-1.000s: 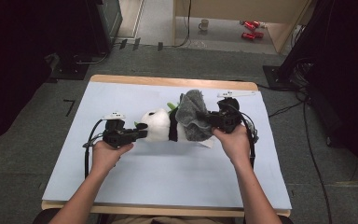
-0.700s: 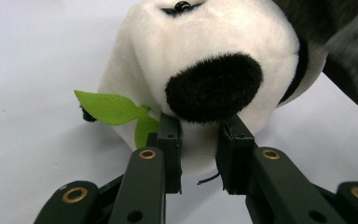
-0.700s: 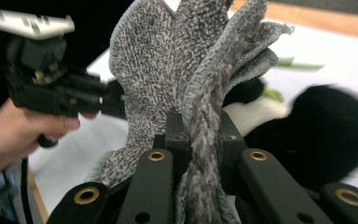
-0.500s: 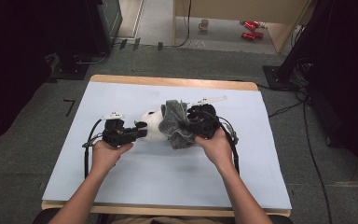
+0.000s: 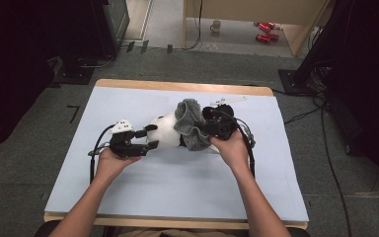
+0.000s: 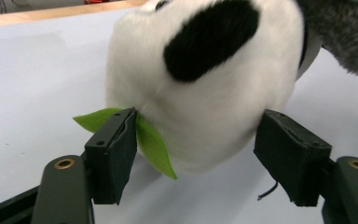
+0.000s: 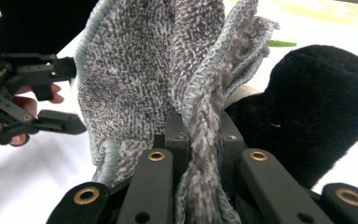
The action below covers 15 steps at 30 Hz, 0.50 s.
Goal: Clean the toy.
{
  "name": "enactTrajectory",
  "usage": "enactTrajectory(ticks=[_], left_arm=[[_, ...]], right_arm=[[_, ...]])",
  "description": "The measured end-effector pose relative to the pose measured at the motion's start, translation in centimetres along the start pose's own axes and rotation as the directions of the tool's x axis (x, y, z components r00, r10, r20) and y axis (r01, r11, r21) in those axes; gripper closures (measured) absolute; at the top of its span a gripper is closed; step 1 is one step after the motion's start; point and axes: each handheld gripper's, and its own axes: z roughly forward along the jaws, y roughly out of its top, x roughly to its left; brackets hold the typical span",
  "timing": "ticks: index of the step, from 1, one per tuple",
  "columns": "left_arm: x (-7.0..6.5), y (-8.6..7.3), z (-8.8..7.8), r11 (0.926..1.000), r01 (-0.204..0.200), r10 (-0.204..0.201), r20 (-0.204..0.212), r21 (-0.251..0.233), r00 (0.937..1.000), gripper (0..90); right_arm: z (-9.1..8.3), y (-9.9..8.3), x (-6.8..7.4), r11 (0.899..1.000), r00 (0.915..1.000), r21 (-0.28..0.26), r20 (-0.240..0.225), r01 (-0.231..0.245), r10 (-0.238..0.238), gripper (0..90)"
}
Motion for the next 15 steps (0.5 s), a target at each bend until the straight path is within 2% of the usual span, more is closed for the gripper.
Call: enactTrajectory(ticks=[3,5,9,10,12,15], left_arm=[[0.4,-0.2,0.6,0.9997,-0.009,0.009,0.016,-0.024,0.9998,25.1],[0.8,-0.4,1.0,0.9976,-0.051,0.052,0.019,-0.046,0.9985,22.9],[1.2,-0.5,1.8,0.9925,-0.079,0.082,0.028,-0.093,0.9962,20.3],[1.2,-0.4,2.0,0.9910,-0.091,0.094,0.028,-0.098,0.9951,21.4],[1.2,0.0,2.2,0.9920,-0.087,0.089,0.020,-0.091,0.9958,25.3],[0.8,0.5,2.2,0.9926,-0.075,0.077,0.013,-0.095,0.9970,41.2]], right_arm=[[0.0,0.3,-0.4,1.000,1.0000,0.000,0.004,0.001,-0.001,80.5],[0.0,0.4,-0.7,1.000,1.0000,0.000,0.001,-0.003,0.003,80.4],[0.0,0.7,-1.2,1.000,0.9999,0.001,-0.002,-0.010,0.010,80.3],[-0.1,0.7,-1.3,1.000,0.9999,0.001,-0.001,-0.017,0.017,80.3],[0.0,0.7,-1.5,1.000,0.9998,-0.007,0.002,-0.018,0.018,80.3],[-0.1,0.8,-1.8,0.999,0.9995,-0.018,0.006,-0.029,0.030,80.3]])
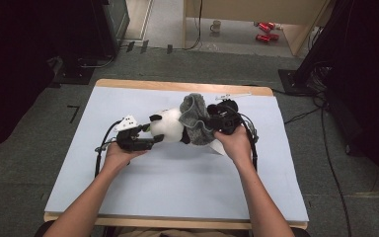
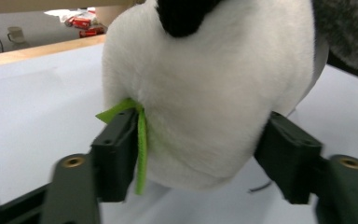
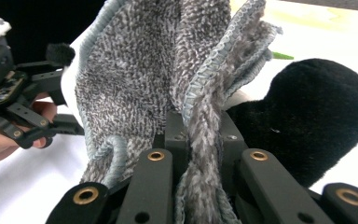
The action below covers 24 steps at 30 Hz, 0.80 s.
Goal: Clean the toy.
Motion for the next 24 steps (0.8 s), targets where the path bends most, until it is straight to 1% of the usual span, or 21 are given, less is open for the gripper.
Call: enactTrajectory(ticks=[1,2,3,5,8,10,11,13,14,15,16,18,19,20,21,22,23,24], left_arm=[[-0.2,0.1,-0.1,1.0000,0.006,-0.006,-0.009,0.006,0.9999,45.1],[-0.3,0.3,-0.1,0.9994,0.028,-0.027,-0.015,0.020,0.9995,49.5],[-0.4,0.4,-0.2,0.9986,0.041,-0.040,-0.021,0.034,0.9990,54.1],[-0.6,0.8,-0.4,0.9970,0.056,-0.055,-0.021,0.054,0.9983,60.5],[-0.9,1.1,-0.8,0.9939,0.083,-0.082,-0.011,0.072,0.9966,65.6],[-1.0,1.3,-1.1,0.9870,0.130,-0.131,0.005,0.094,0.9914,67.7],[-1.0,1.4,-1.2,0.9848,0.142,-0.143,0.009,0.101,0.9896,68.4],[-1.2,1.6,-1.5,0.9771,0.181,-0.184,0.017,0.112,0.9828,68.9],[-1.4,1.8,-1.9,0.9706,0.210,-0.214,0.024,0.119,0.9766,69.1],[-1.5,1.9,-2.1,0.9661,0.228,-0.233,0.029,0.121,0.9721,69.3],[-1.6,2.1,-2.7,0.9598,0.250,-0.256,0.036,0.128,0.9660,69.4],[-1.8,2.3,-3.5,0.9433,0.299,-0.306,0.033,0.145,0.9514,69.6],[-2.0,2.3,-3.9,0.9377,0.316,-0.323,0.032,0.145,0.9457,69.7],[-2.2,2.3,-4.1,0.9361,0.320,-0.327,0.023,0.146,0.9448,69.7],[-2.5,2.2,-4.2,0.9382,0.312,-0.316,0.006,0.150,0.9487,69.5],[-2.7,2.1,-4.2,0.9388,0.310,-0.313,-0.003,0.150,0.9498,69.3],[-2.9,2.1,-4.1,0.9392,0.313,-0.315,-0.008,0.142,0.9491,69.1],[-2.9,2.1,-4.1,0.9417,0.308,-0.309,-0.012,0.136,0.9511,69.0]], right_arm=[[0.0,0.0,-0.1,1.000,1.0000,0.001,-0.004,-0.006,0.006,80.3],[-0.1,0.0,-0.2,1.000,0.9999,0.000,-0.006,-0.009,0.009,80.3],[-0.1,0.0,-0.2,1.000,0.9999,-0.002,-0.009,-0.009,0.009,80.3],[-0.1,0.1,0.0,1.000,0.9999,-0.010,-0.012,-0.005,0.005,80.3],[-0.5,0.4,0.4,1.000,0.9998,-0.025,-0.016,-0.009,0.009,80.4],[-0.9,0.8,0.9,0.999,0.9995,-0.038,-0.030,-0.008,0.007,80.4],[-1.2,1.0,1.2,0.999,0.9994,-0.046,-0.035,-0.003,0.002,80.4],[-1.7,1.5,1.8,0.998,0.9989,-0.063,-0.046,0.004,-0.007,80.4],[-1.9,1.7,2.3,0.997,0.9983,-0.074,-0.057,0.006,-0.011,80.4],[-2.2,2.1,2.8,0.996,0.9974,-0.086,-0.070,0.010,-0.016,80.4],[-2.4,2.3,3.1,0.996,0.9968,-0.090,-0.077,0.015,-0.022,80.4],[-2.8,3.0,4.2,0.994,0.9945,-0.100,-0.095,0.033,-0.043,80.4],[-3.0,3.3,4.7,0.994,0.9929,-0.105,-0.106,0.043,-0.054,80.4],[-3.1,3.6,5.3,0.993,0.9910,-0.110,-0.118,0.049,-0.062,80.4],[-3.2,3.8,5.7,0.992,0.9896,-0.112,-0.127,0.053,-0.067,80.4],[-3.1,4.0,6.4,0.991,0.9865,-0.119,-0.144,0.062,-0.079,80.4],[-3.0,4.2,6.9,0.991,0.9839,-0.119,-0.158,0.065,-0.083,80.4],[-2.6,4.2,7.4,0.991,0.9810,-0.117,-0.176,0.062,-0.082,80.4]])
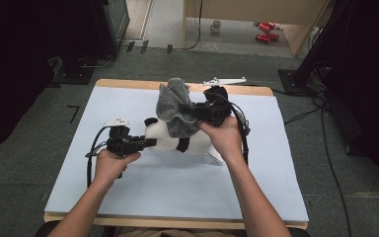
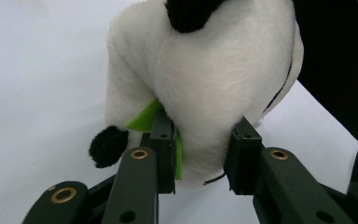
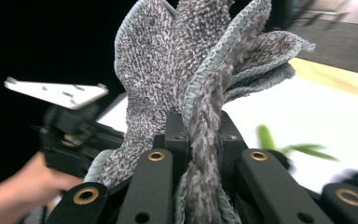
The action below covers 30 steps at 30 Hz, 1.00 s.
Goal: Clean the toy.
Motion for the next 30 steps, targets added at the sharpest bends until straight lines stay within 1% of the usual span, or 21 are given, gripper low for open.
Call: enactTrajectory(ticks=[3,4,7,9,10,11,12,13,14,16,20,22,23,25,29,30], left_arm=[[0.0,0.1,0.2,0.9997,-0.005,0.005,-0.014,-0.024,0.9999,68.3],[0.1,0.1,0.2,0.9997,-0.002,0.001,-0.015,-0.026,0.9999,68.0],[0.4,0.1,0.3,0.9995,0.008,-0.009,-0.020,-0.030,0.9998,67.7],[0.4,0.1,0.3,0.9995,0.007,-0.008,-0.019,-0.032,0.9998,67.6],[0.4,0.1,0.3,0.9994,0.003,-0.004,-0.022,-0.036,0.9998,67.6],[0.3,0.1,0.3,0.9994,-0.001,0.000,-0.024,-0.035,0.9997,67.6],[0.3,0.1,0.4,0.9994,-0.001,0.000,-0.028,-0.034,0.9996,67.5],[0.4,0.0,0.4,0.9996,0.000,-0.001,-0.032,-0.028,0.9995,67.5],[0.5,0.0,0.4,0.9997,0.003,-0.004,-0.033,-0.024,0.9995,67.6],[0.6,-0.1,0.6,0.9997,0.007,-0.008,-0.029,-0.025,0.9995,67.5],[0.7,0.0,0.8,0.9997,-0.003,0.002,-0.025,-0.024,0.9997,67.5],[0.9,0.0,0.8,0.9998,0.002,-0.002,-0.023,-0.020,0.9997,67.5],[1.1,0.0,0.8,0.9997,0.011,-0.011,-0.022,-0.020,0.9997,67.5],[1.3,0.0,0.8,0.9996,0.019,-0.019,-0.023,-0.022,0.9996,67.6],[1.5,-0.2,0.7,0.9995,0.027,-0.027,-0.022,-0.020,0.9994,67.5],[1.4,-0.2,0.7,0.9995,0.023,-0.023,-0.020,-0.022,0.9995,67.4]], right_arm=[[1.7,-0.2,0.8,1.000,0.9994,0.017,-0.036,-0.004,0.005,80.4],[2.5,-0.4,1.1,1.000,0.9989,0.030,-0.046,-0.007,0.008,80.4],[4.4,-0.8,1.7,0.999,0.9963,0.046,-0.083,-0.017,0.020,80.4],[5.7,-1.2,2.3,0.998,0.9955,0.060,-0.094,-0.008,0.014,80.4],[6.2,-1.3,2.4,0.998,0.9958,0.067,-0.091,-0.003,0.009,80.4],[6.8,-1.6,2.4,0.997,0.9974,0.081,-0.072,0.009,-0.003,80.4],[7.3,-1.9,2.2,0.995,0.9990,0.097,-0.043,0.016,-0.011,80.4],[7.8,-2.3,1.9,0.994,0.9995,0.107,-0.032,0.011,-0.008,80.3],[7.9,-2.6,1.4,0.994,0.9994,0.107,-0.033,-0.001,0.005,80.3],[7.9,-3.0,0.6,0.994,0.9993,0.108,-0.030,-0.018,0.022,80.3],[7.2,-3.3,-0.2,0.993,1.0000,0.116,-0.008,0.004,-0.003,80.3],[6.6,-3.4,-0.3,0.993,0.9997,0.118,0.013,0.020,-0.022,80.2],[6.3,-3.4,-0.5,0.992,0.9992,0.120,0.026,0.026,-0.029,80.2],[5.6,-3.7,-1.1,0.991,0.9974,0.129,0.062,0.028,-0.036,80.1],[4.6,-4.4,-2.7,0.990,0.9945,0.141,0.104,0.000,-0.014,80.1],[4.3,-4.6,-3.2,0.990,0.9949,0.139,0.101,-0.012,-0.002,80.1]])
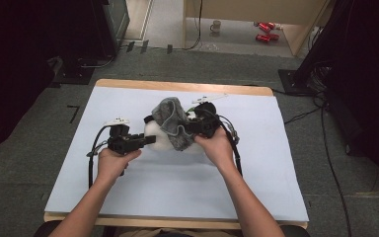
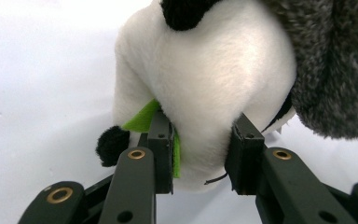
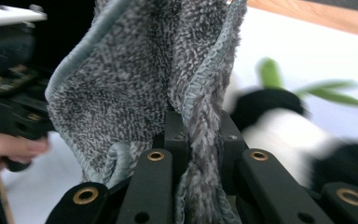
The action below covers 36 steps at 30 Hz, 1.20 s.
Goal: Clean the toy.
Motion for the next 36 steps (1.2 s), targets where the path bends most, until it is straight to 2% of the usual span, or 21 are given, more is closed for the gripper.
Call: enactTrajectory(ticks=[2,5,8,12,18,22,26,30,34,36], left_arm=[[-0.3,0.0,0.0,0.9999,-0.016,0.016,-0.003,-0.005,0.9999,67.3],[-0.6,0.0,0.0,0.9995,-0.030,0.030,-0.008,-0.009,0.9995,67.3],[-0.7,-0.1,-0.1,0.9995,-0.030,0.030,-0.011,-0.002,0.9995,67.2],[-0.8,0.0,-0.1,0.9995,-0.030,0.030,-0.009,-0.006,0.9995,67.1],[-0.8,0.0,-0.1,0.9998,-0.017,0.017,-0.012,-0.008,0.9998,67.2],[-0.8,0.0,-0.1,0.9998,-0.016,0.016,-0.015,-0.012,0.9998,67.2],[-0.8,0.0,-0.1,0.9999,-0.011,0.010,-0.021,-0.013,0.9997,67.0],[-1.0,0.0,0.0,0.9997,-0.016,0.016,-0.025,-0.018,0.9996,67.0],[-1.4,0.1,0.0,0.9994,-0.026,0.025,-0.027,-0.024,0.9993,67.1],[-1.7,0.1,0.0,0.9992,-0.030,0.030,-0.027,-0.027,0.9992,67.1]], right_arm=[[-0.6,-0.6,-1.1,0.999,0.9988,-0.017,-0.039,-0.030,0.030,80.1],[-1.1,-1.0,-1.6,0.999,0.9978,-0.024,-0.054,-0.041,0.040,80.1],[-1.7,-1.2,-1.8,0.999,0.9984,-0.023,-0.049,-0.031,0.029,80.2],[-2.9,-1.7,-3.0,0.998,0.9976,-0.036,-0.045,-0.054,0.052,80.2],[-4.8,-2.1,-4.8,0.995,0.9963,-0.061,0.037,-0.075,0.078,80.2],[-5.4,-2.2,-5.5,0.994,0.9936,-0.069,0.070,-0.084,0.089,80.3],[-6.3,-2.3,-6.2,0.991,0.9902,-0.086,0.082,-0.106,0.113,80.4],[-7.4,-2.0,-6.2,0.986,0.9902,-0.120,0.061,-0.118,0.126,80.4],[-8.7,-1.3,-5.1,0.980,0.9931,-0.161,0.009,-0.114,0.117,80.5],[-9.2,-0.9,-4.2,0.979,0.9952,-0.177,-0.013,-0.098,0.097,80.5]])
